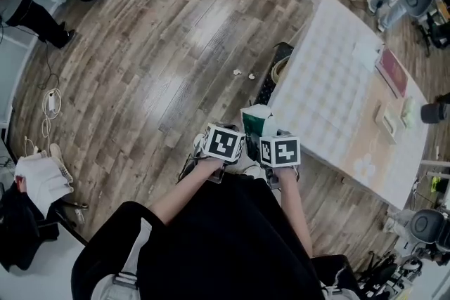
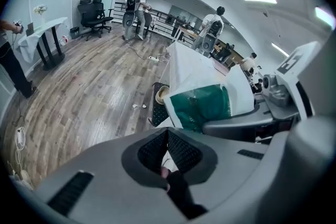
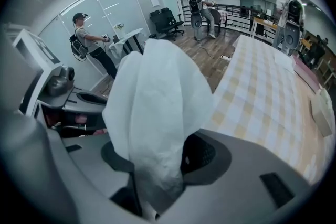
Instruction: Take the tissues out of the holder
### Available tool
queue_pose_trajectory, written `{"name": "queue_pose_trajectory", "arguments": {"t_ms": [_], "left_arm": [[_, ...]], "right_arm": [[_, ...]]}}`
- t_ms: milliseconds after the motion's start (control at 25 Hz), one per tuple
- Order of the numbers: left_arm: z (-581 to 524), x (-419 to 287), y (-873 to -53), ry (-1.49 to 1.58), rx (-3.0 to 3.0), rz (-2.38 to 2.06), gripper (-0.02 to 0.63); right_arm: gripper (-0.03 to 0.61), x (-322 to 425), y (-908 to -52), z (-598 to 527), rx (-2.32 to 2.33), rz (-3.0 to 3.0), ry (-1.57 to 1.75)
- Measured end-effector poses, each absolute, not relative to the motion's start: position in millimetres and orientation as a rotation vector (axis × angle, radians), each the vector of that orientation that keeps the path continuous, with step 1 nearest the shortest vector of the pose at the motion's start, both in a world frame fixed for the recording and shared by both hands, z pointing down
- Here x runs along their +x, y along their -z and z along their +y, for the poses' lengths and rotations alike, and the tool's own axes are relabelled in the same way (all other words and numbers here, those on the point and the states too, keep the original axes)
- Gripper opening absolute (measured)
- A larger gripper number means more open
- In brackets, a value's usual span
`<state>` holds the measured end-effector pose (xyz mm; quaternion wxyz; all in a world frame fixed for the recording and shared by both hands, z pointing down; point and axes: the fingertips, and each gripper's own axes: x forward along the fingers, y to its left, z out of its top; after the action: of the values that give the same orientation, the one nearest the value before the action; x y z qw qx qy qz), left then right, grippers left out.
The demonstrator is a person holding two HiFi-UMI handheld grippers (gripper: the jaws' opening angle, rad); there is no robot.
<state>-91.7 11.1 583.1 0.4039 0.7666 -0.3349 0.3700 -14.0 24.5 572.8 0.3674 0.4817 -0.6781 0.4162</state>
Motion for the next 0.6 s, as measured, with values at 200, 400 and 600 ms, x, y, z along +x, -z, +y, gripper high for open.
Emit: {"name": "queue_pose_trajectory", "arguments": {"t_ms": [200,400,600], "left_arm": [[-22.6,-129.2,-580.5,-0.949,1.969,-0.801,0.001],[-46.7,-151.2,-584.8,-0.950,1.990,-0.769,0.002],[-60.8,-147.0,-583.1,-0.946,2.004,-0.713,0.000]], "right_arm": [[0.235,-39.5,-568.9,-6.9,1.324,-1.712,-1.096],[0.235,-51.2,-563.4,-24.4,1.391,-1.690,-1.134],[0.235,-45.7,-557.2,-31.9,1.454,-1.645,-1.155]]}}
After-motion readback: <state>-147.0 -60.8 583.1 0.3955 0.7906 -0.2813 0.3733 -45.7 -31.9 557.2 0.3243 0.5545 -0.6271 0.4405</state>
